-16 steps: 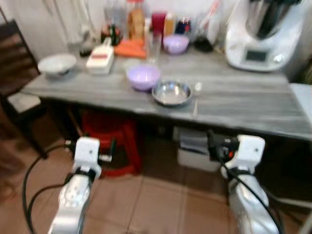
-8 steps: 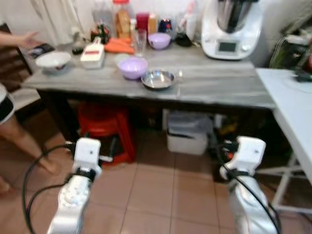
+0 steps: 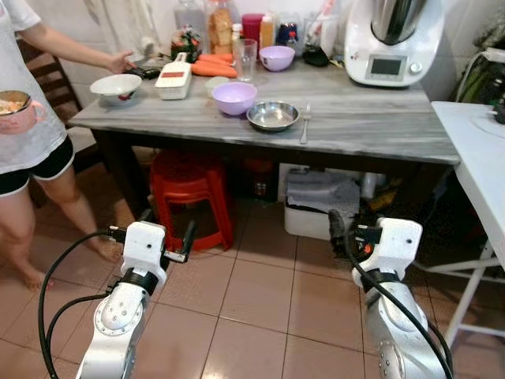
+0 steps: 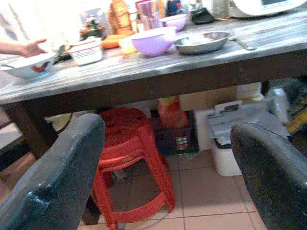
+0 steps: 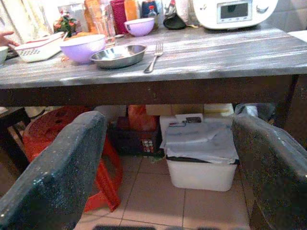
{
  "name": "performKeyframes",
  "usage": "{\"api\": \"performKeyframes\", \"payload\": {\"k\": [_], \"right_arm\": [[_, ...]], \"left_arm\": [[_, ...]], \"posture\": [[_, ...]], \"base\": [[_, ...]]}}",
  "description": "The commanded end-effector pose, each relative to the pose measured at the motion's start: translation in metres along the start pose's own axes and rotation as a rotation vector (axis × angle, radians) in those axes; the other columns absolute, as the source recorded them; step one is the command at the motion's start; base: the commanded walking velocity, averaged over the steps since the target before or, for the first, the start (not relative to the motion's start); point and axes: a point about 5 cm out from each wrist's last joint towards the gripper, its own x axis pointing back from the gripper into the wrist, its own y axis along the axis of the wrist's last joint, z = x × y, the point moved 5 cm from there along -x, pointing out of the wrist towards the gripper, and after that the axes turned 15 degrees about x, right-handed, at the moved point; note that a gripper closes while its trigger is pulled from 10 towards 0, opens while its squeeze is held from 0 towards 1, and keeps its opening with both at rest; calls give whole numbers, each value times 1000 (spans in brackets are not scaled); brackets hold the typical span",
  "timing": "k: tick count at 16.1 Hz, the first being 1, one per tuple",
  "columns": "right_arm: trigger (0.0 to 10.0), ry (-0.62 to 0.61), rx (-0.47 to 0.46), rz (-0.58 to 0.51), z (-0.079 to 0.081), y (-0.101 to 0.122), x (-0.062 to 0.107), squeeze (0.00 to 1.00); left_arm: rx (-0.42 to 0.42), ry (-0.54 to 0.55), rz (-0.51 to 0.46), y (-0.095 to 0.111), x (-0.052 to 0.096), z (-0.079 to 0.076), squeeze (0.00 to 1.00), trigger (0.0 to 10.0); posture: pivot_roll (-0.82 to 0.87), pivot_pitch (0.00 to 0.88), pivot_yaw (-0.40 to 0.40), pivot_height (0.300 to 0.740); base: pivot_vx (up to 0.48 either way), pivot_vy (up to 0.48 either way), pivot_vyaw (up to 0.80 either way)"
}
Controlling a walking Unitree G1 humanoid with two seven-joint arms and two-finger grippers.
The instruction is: Setting the table
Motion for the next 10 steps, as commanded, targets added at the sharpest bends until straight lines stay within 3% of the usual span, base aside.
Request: {"api": "performKeyframes", "payload": {"k": [1, 10], "right_arm": [[10000, -8, 0, -10, -3, 3, -1, 0], [10000, -3, -8, -12, -1, 4, -2, 0]], "left_arm": [[-4, -10, -10, 4, -2, -1, 0, 10000], [-8, -15, -10, 5, -2, -1, 0, 10000]], "posture": [[31, 0, 35, 740], [36, 0, 34, 740]], "base": [[0, -277, 0], [0, -343, 0]]}}
